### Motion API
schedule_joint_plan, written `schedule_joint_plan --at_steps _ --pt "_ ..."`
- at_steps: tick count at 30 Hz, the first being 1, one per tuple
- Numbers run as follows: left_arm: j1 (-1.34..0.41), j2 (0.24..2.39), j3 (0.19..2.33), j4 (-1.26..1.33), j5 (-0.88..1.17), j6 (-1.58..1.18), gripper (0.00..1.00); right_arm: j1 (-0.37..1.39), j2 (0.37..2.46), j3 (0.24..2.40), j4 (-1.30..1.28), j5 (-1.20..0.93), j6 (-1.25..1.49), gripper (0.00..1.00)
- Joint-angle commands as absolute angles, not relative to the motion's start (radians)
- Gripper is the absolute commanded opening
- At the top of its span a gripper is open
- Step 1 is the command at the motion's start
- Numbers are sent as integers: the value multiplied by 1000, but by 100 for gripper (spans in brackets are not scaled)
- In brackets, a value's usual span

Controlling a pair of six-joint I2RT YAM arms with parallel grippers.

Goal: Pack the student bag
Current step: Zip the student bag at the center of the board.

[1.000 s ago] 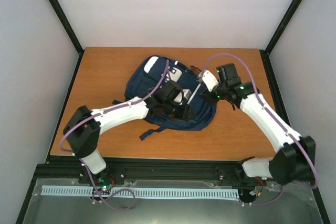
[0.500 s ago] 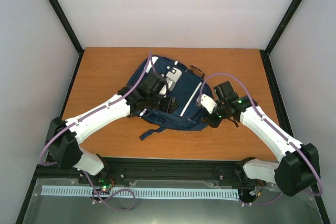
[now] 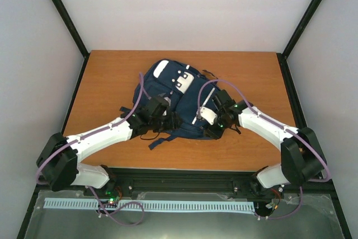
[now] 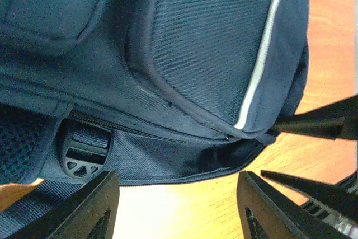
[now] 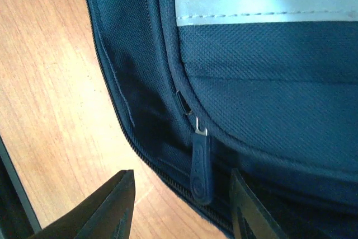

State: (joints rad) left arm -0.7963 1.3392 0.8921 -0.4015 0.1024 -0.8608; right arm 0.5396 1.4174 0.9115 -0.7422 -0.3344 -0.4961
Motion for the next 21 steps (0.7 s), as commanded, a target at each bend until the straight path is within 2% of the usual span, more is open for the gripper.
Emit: schedule_joint_plan --at_steps 1,4,7,12,16,21 --pt "-791 1321 832 -212 81 -1120 59 561 1455 934 -687 -325 -474 47" --pt "-794 1333 827 -167 77 -1149 56 566 1469 933 -673 -313 -465 42" --pt "-799 1355 841 -140 77 -1157 55 566 1478 931 -669 -303 -458 34" --pt "-818 1425 887 -136 74 -1187 49 566 1468 922 -648 -291 -441 10" --pt "-838 1478 908 -104 81 -1234 44 566 1445 914 -638 -285 -436 4" --pt "-860 1539 934 -67 84 -1282 40 566 1421 896 -630 -287 -435 3"
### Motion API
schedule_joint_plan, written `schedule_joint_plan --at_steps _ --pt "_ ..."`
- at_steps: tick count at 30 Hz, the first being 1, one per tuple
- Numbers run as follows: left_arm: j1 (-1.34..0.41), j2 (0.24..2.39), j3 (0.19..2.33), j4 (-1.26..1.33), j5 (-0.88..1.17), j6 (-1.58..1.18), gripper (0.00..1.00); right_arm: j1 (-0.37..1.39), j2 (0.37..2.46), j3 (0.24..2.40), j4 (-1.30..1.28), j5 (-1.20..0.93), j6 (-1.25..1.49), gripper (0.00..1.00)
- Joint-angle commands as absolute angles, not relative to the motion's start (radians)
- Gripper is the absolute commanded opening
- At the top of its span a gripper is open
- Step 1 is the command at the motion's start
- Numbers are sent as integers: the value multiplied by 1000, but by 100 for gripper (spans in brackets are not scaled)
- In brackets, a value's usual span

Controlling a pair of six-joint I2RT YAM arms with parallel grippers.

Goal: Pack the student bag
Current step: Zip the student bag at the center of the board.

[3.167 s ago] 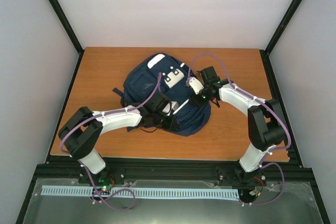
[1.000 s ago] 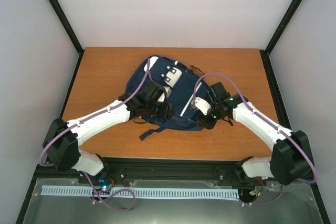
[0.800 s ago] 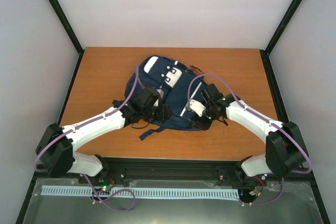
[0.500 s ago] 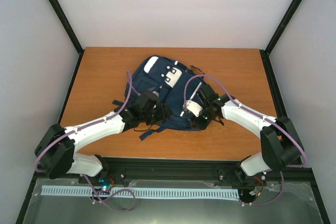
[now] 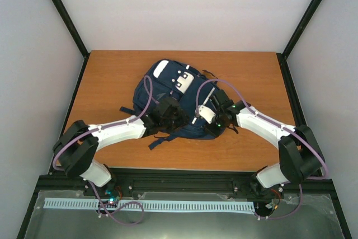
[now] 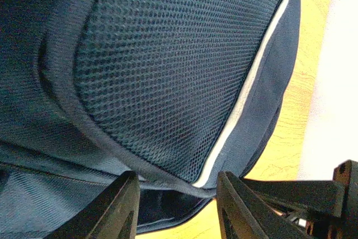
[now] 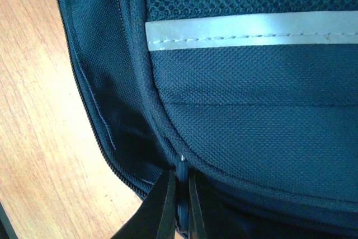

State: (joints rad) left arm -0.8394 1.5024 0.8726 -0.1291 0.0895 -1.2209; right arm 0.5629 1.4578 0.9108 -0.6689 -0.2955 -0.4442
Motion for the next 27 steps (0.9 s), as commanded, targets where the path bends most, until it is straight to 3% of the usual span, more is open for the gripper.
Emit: schedule_joint_plan --at_steps 1,11,18,27 --pt "-863 1553 944 -69 86 -1283 39 566 1419 895 -630 -288 -436 3" --pt "-877 1679 1016 -41 135 -1281 34 566 1411 887 -630 -301 -439 3" --pt "-879 1671 995 -65 112 -1299 1 564 1412 887 -637 -274 -445 3" --pt "-875 1510 904 -177 13 -1231 1 491 1412 889 -661 -147 -480 3"
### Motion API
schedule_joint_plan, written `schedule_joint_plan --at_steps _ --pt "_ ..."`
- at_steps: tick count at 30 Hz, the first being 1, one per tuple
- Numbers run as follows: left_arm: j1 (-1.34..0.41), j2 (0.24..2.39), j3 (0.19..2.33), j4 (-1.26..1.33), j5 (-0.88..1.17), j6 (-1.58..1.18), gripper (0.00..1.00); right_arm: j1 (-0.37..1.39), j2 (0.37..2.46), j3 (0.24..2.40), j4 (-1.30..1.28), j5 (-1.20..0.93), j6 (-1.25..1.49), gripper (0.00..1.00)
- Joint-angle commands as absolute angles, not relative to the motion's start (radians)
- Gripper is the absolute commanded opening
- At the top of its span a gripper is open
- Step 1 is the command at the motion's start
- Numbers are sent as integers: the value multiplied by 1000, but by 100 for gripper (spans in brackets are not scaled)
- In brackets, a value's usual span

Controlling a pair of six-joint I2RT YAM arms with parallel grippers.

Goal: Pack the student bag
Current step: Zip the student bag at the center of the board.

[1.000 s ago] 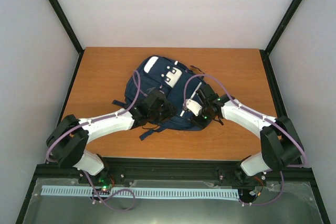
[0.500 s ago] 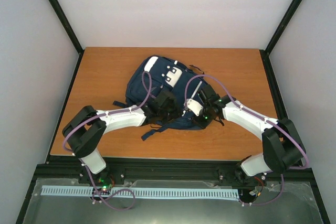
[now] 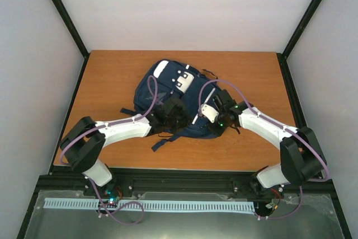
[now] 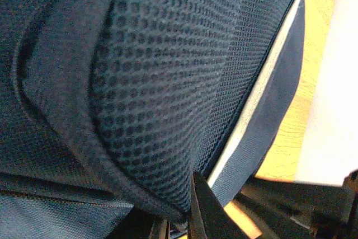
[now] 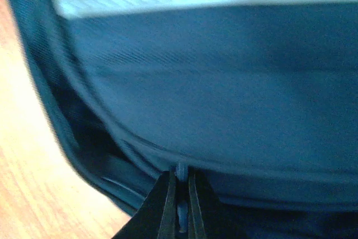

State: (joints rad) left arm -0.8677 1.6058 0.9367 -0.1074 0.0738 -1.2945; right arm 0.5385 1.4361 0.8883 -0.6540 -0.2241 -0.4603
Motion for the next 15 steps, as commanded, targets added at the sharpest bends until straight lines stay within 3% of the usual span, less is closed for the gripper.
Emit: schedule_joint_plan --at_steps 1,15 --pt "-873 1491 888 -189 5 -1226 1 480 1408 889 -664 -141 -484 3" --pt "-718 1161 640 -362 -19 -1144 1 467 1391 916 -656 -155 -487 3"
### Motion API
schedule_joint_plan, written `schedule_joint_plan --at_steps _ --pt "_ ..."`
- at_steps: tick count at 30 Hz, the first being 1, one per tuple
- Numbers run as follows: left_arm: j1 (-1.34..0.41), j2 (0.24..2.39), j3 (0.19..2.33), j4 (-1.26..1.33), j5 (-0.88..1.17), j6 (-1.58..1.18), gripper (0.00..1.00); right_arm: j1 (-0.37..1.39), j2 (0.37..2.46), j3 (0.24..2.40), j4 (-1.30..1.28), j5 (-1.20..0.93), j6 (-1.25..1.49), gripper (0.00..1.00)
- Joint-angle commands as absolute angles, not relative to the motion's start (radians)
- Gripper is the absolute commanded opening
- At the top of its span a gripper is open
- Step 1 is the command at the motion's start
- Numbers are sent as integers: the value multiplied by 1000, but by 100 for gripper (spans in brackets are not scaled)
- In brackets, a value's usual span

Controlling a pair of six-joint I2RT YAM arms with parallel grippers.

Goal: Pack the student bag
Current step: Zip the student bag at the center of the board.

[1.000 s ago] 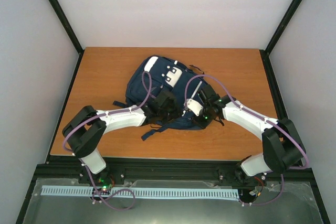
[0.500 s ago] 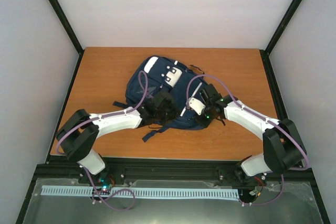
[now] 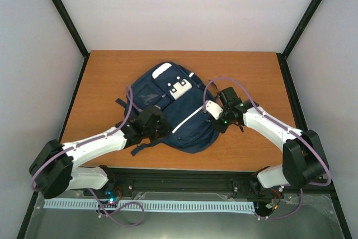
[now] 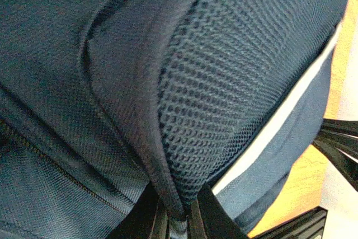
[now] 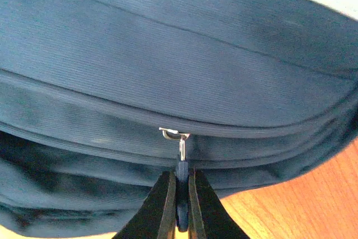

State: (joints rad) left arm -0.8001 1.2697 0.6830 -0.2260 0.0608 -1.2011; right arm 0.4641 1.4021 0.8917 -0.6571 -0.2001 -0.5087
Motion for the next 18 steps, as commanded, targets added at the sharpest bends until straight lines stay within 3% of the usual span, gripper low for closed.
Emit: schedule_joint_plan --at_steps 1,5,11,12,14,15,18 --pt "-691 1136 633 -385 -27 -1124 1 507 1396 917 -645 -130 -474 3" --pt "-526 1070 640 -470 -43 -1022 1 729 1476 988 -638 -65 -449 3" --pt "-342 1111 751 -566 -14 -881 1 855 1656 1184 -640 -140 -438 3" --pt "-327 1115 768 -584 2 -873 8 860 1677 1208 -639 -158 -433 3" --pt "-321 1108 790 -621 20 -870 36 865 1711 1246 -636 -178 -426 3" --pt "-321 1094 789 -635 38 -881 45 865 1723 1255 -634 -183 -423 3" --pt "-322 1032 752 -660 113 -930 55 867 1732 1251 -617 -197 -415 3"
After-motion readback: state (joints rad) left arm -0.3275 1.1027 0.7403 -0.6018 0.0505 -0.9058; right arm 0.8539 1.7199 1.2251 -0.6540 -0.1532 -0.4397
